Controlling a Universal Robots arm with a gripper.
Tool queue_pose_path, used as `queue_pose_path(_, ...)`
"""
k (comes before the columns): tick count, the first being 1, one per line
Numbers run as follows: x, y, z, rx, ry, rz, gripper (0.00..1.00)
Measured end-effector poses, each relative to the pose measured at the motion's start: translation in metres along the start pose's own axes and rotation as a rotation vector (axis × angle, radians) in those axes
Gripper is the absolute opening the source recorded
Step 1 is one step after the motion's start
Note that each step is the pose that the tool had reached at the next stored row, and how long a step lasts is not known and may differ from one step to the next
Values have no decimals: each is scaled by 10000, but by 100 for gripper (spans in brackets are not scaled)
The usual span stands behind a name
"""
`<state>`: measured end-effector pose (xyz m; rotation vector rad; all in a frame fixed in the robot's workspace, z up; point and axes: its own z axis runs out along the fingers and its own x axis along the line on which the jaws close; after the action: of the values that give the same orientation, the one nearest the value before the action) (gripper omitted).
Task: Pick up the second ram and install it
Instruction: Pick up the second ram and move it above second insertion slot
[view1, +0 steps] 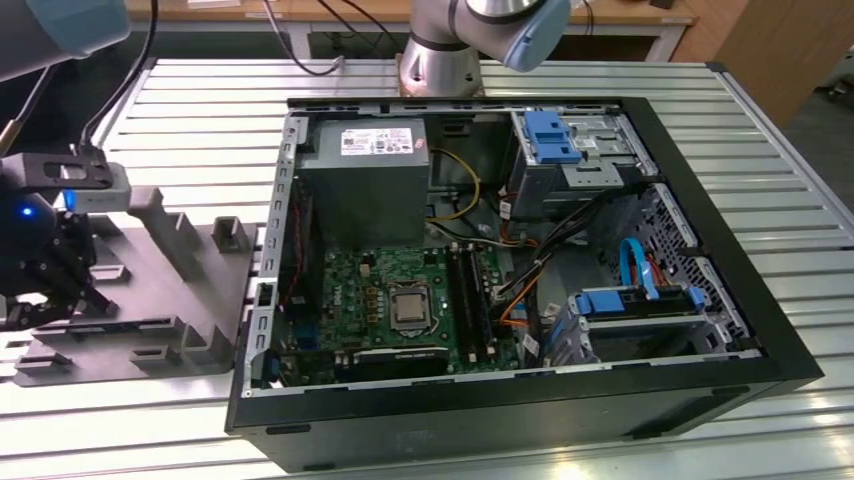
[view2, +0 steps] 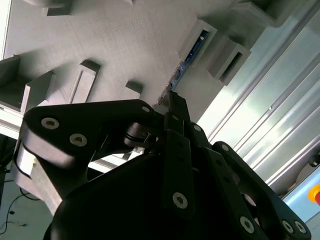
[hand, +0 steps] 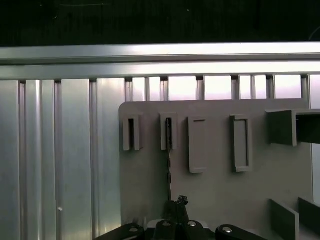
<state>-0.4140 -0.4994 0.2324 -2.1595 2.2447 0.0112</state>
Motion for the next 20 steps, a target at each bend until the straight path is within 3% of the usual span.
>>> queue_pose_path(7,14,102,41,19,-13,-8,11)
queue_pose_path(12,39,113,108,19,-15,-70,11)
queue_pose_path(20,42,119,139,17,-14,-83,11)
